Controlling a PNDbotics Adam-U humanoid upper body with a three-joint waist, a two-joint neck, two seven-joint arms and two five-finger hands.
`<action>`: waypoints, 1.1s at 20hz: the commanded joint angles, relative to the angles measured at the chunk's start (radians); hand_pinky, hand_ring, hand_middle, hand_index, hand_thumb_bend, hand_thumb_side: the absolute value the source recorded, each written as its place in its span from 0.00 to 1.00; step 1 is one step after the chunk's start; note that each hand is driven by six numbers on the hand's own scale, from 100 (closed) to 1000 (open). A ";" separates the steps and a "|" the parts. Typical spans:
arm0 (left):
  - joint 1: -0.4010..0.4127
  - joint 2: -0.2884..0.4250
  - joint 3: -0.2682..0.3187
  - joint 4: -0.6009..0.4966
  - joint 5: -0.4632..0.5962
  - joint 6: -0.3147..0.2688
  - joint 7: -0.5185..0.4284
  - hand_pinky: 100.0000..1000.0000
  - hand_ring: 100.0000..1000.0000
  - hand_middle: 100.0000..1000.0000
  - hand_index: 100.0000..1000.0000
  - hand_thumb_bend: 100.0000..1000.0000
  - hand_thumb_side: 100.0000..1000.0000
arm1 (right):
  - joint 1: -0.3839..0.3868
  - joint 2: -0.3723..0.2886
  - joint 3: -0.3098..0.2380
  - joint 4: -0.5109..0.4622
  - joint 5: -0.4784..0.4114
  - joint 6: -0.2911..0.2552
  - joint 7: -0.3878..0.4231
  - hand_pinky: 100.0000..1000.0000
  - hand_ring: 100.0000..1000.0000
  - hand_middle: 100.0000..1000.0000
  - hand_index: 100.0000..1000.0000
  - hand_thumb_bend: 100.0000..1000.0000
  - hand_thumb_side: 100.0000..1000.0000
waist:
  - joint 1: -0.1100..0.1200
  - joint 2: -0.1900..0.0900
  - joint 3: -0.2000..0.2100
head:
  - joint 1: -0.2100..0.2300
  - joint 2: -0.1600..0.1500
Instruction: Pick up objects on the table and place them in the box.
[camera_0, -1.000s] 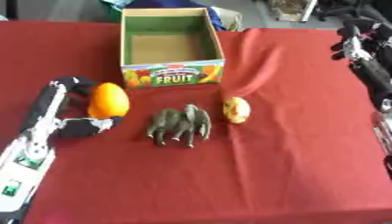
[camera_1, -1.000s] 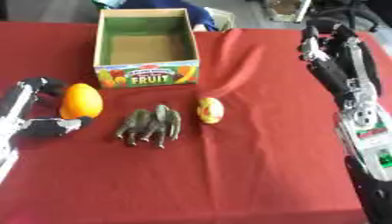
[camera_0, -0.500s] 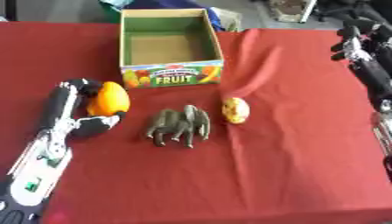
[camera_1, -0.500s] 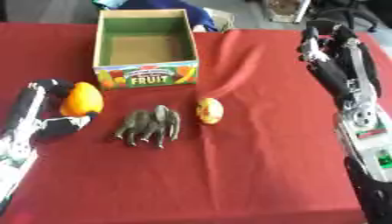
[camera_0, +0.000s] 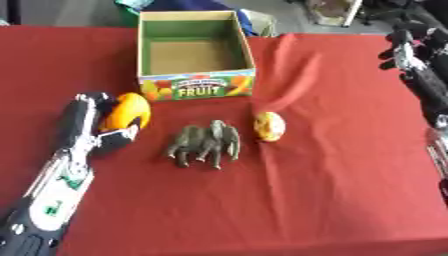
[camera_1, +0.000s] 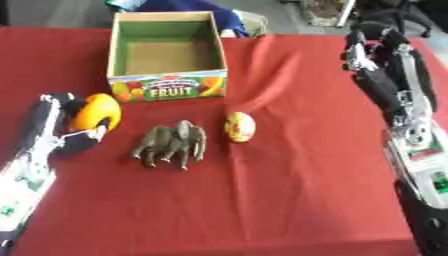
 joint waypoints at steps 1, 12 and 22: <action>-0.013 0.005 0.005 -0.003 -0.012 0.003 0.046 0.29 0.35 0.14 0.34 0.00 0.00 | -0.009 -0.017 -0.003 -0.013 -0.004 -0.001 0.002 0.49 0.54 0.60 0.72 0.00 0.41 | 0.003 -0.016 -0.003 | 0.000 0.006; -0.041 0.097 0.018 -0.190 0.013 0.014 0.021 0.26 0.29 0.07 0.26 0.00 0.00 | -0.008 -0.019 -0.004 -0.013 -0.003 -0.002 0.002 0.49 0.54 0.60 0.72 0.00 0.41 | 0.009 -0.018 -0.006 | -0.004 0.007; -0.254 0.125 0.035 -0.129 0.022 0.068 -0.012 0.29 0.31 0.10 0.29 0.00 0.00 | -0.016 -0.015 0.003 -0.013 -0.006 -0.001 0.009 0.49 0.54 0.60 0.72 0.00 0.42 | 0.008 -0.013 -0.031 | 0.001 -0.004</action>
